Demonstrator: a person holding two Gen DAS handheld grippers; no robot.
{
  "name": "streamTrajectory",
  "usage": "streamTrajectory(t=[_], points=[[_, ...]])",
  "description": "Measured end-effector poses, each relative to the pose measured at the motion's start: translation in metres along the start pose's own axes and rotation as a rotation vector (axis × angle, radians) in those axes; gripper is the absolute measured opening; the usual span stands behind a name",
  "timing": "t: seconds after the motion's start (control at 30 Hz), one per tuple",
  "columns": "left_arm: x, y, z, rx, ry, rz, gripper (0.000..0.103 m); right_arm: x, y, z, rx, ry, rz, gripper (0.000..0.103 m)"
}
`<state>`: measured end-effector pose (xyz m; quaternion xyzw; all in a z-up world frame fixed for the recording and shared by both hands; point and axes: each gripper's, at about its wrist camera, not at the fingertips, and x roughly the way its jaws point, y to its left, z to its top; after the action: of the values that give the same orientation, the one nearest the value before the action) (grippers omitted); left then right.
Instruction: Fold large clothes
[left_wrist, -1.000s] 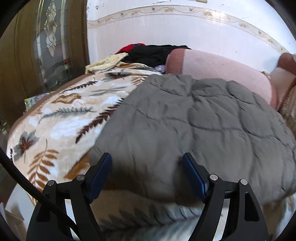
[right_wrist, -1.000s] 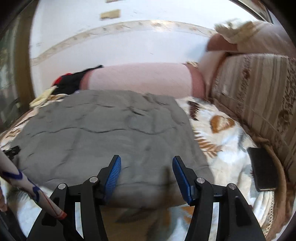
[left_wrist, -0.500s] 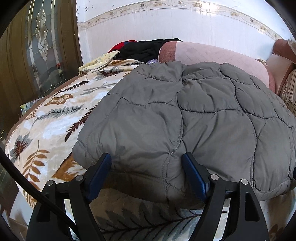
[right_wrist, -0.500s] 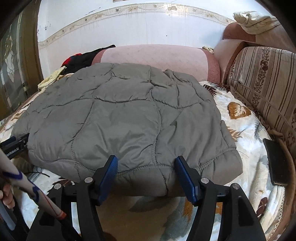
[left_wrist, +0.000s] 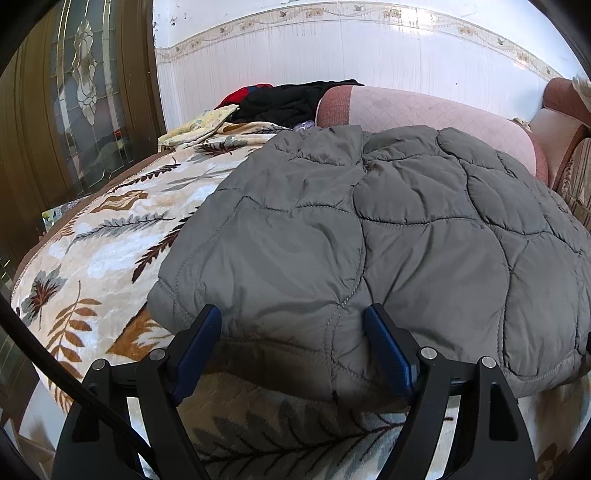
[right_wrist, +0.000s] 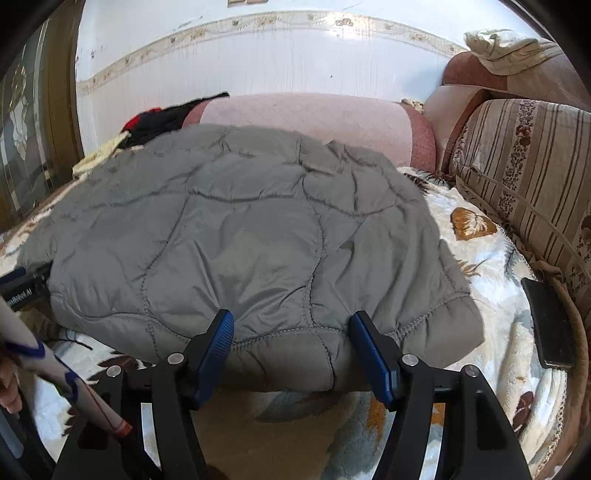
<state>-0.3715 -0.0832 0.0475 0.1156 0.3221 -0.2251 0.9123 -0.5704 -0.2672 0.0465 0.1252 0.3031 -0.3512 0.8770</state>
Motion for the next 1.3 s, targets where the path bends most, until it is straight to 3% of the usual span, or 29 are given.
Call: streamTrajectory(t=[0.3, 0.5, 0.57, 0.7, 0.77, 0.9, 1.03, 1.2, 1.3], points=[[-0.024, 0.001, 0.0, -0.001, -0.016, -0.018, 0.079, -0.033, -0.026, 0.006, 0.079, -0.092, -0.064, 0.071], [-0.031, -0.014, 0.004, 0.023, 0.017, -0.07, 0.079, -0.009, -0.045, 0.003, 0.154, 0.032, -0.057, 0.071], [-0.042, -0.02, 0.007, 0.031, 0.011, -0.098, 0.079, -0.013, -0.043, 0.004, 0.137, 0.028, -0.057, 0.071], [-0.084, -0.024, 0.022, 0.059, -0.026, -0.162, 0.082, -0.049, -0.031, 0.017, 0.093, -0.014, -0.027, 0.071], [-0.109, -0.021, 0.029, 0.061, -0.058, -0.177, 0.09, -0.078, -0.026, 0.025, 0.099, -0.032, -0.014, 0.072], [-0.177, -0.003, 0.044, 0.035, -0.155, -0.179, 0.1, -0.15, -0.017, 0.043, 0.109, -0.117, 0.008, 0.093], [-0.228, 0.013, 0.045, 0.024, -0.203, -0.161, 0.103, -0.212, 0.002, 0.048, 0.094, -0.191, 0.042, 0.101], [-0.251, 0.019, 0.035, 0.051, -0.184, -0.182, 0.103, -0.24, 0.028, 0.038, 0.068, -0.225, 0.07, 0.103], [-0.249, 0.017, 0.024, 0.08, -0.158, -0.112, 0.103, -0.234, 0.034, 0.033, 0.056, -0.194, 0.053, 0.103]])
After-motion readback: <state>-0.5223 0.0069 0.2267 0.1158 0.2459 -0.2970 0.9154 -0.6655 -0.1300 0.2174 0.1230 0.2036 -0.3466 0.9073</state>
